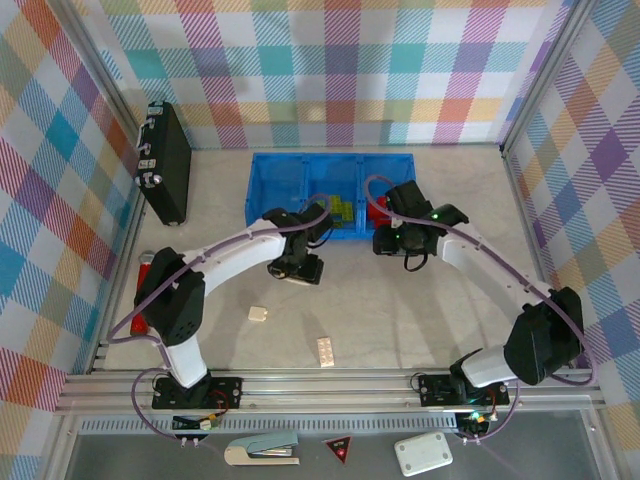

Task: Sort the legos into containers by color
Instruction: Place the lego in the container.

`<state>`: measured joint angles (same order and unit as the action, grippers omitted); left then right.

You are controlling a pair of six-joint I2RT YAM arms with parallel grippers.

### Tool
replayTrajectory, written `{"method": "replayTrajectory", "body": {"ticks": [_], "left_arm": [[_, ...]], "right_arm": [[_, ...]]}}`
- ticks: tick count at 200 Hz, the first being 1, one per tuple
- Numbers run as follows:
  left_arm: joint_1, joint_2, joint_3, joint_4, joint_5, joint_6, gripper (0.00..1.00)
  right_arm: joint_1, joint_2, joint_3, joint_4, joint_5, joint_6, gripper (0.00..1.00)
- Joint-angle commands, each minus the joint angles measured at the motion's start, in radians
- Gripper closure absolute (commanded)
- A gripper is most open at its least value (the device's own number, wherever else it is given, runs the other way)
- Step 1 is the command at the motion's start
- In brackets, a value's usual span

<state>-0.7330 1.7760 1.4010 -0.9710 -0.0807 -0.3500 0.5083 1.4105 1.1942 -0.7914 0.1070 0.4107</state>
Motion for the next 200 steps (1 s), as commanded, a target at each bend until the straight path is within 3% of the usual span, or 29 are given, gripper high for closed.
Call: {"method": "replayTrajectory", "body": {"ticks": [1,114,200], "left_arm": [[0.044,0.028,0.075,-0.058,-0.014,0.051,0.33],[0.292,0.211,0.416,-0.100,-0.029,0.212,0.33],[0.396,0.407,0.608,-0.061,-0.019,0.244,0.33]], "right_arm": [[-0.017,-0.047,-0.014,-0.043,0.020,0.013,0.54],[-0.041,-0.095,-0.008,-0.102,0.023,0.022,0.53],[-0.040,-0.103,0.028,-0.140,0.022,0.031,0.54]]}}
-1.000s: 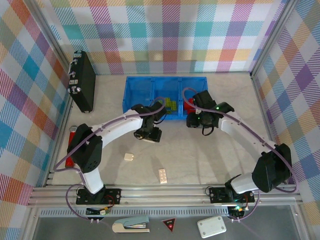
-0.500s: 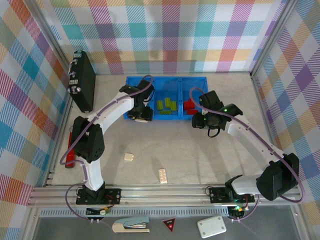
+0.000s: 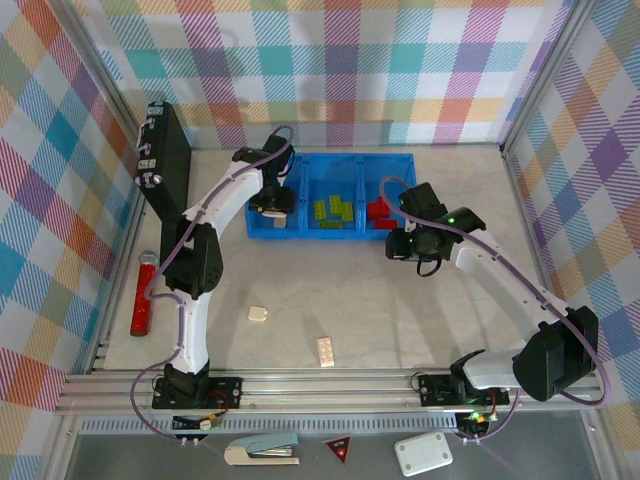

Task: Sort the legos into containers by color
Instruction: Place the lego in the container.

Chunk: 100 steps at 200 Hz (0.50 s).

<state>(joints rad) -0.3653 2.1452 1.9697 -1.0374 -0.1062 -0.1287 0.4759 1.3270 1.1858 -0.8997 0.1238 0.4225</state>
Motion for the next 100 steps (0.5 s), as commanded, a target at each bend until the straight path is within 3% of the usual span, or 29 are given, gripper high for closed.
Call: {"method": "replayTrajectory", "body": {"ticks": [1,57,100], "left_arm": [[0.029,0.039,0.040,0.006,0.007,0.023,0.33],[0.069,0.129,0.094,0.067,0.097,0.008,0.33],[0.071,0.192,0.139,0.091,0.099,-0.011,0.32]], "right_arm": [[-0.008,-0.019,0.037,-0.031,0.005,0.020,0.54],[-0.008,-0.032,0.036,-0.042,-0.008,0.039,0.54],[-0.008,-0.042,0.037,-0.050,-0.007,0.038,0.54]]}}
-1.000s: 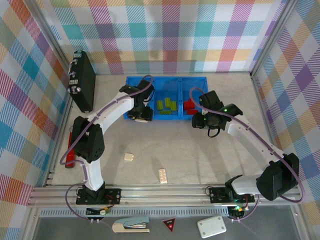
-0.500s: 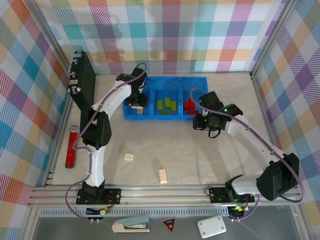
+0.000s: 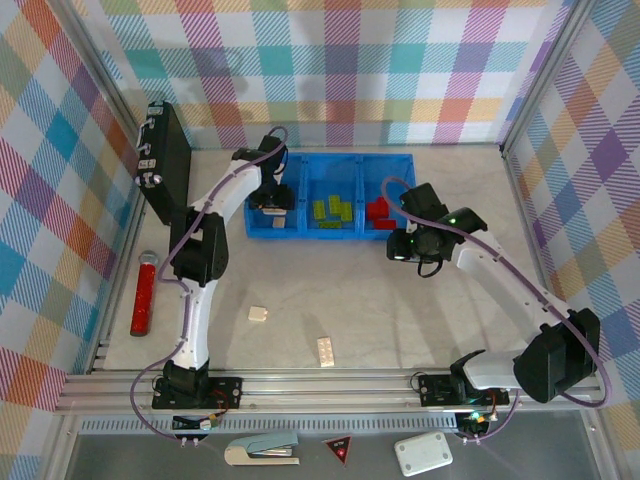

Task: Sort the legos into containers by color
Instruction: Place the lego in the container.

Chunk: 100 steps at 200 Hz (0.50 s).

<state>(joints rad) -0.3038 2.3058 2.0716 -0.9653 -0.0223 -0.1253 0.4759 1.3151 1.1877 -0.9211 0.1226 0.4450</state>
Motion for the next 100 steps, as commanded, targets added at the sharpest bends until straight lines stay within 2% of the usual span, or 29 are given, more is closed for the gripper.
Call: {"method": "replayTrajectory", "body": {"ticks": [1,45,100], "left_arm": [[0.009,0.031,0.037,0.020,0.015,-0.013,0.32],[0.009,0.067,0.053,0.040,0.041,-0.003,0.31],[0.009,0.074,0.074,0.005,0.074,-0.003,0.24]], "right_arm": [[-0.008,-0.031,0.035,-0.029,-0.005,0.015,0.54],[-0.008,-0.038,0.032,-0.035,-0.001,0.017,0.54],[-0.008,-0.043,0.036,-0.035,-0.001,0.015,0.54]]}}
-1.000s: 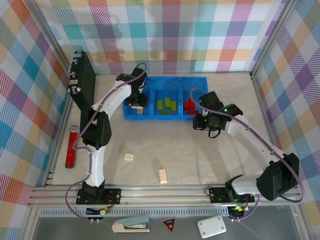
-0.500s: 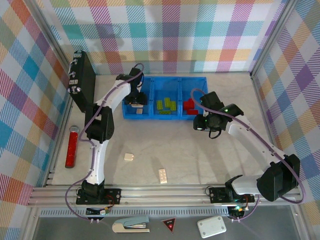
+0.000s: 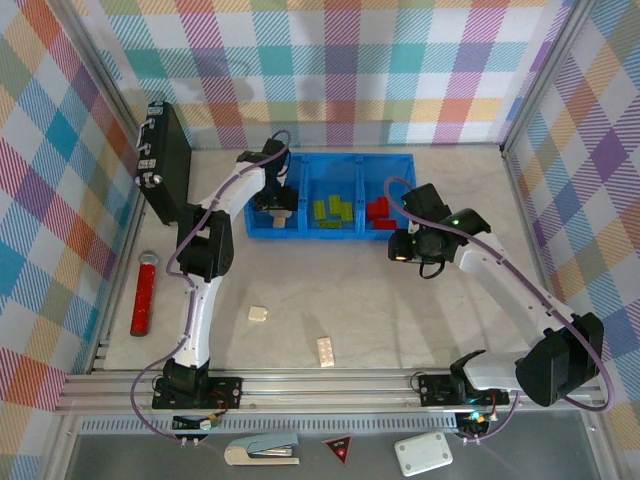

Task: Sort the legos into containers by color
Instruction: Place the lego in the container.

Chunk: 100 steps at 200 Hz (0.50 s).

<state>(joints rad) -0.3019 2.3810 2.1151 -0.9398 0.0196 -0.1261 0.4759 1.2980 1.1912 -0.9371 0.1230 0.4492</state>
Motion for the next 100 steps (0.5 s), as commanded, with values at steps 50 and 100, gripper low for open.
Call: {"method": "replayTrajectory", "body": {"ticks": [50,100], "left_arm": [[0.007,-0.064,0.033,-0.025,0.038,-0.010,0.24],[0.007,-0.146,0.006,-0.045,0.056,-0.021,0.24]], "right_arm": [[-0.008,-0.033,0.033,-0.016,-0.019,0.018,0.54],[-0.006,-0.032,0.017,0.006,-0.074,0.045,0.54]]}}
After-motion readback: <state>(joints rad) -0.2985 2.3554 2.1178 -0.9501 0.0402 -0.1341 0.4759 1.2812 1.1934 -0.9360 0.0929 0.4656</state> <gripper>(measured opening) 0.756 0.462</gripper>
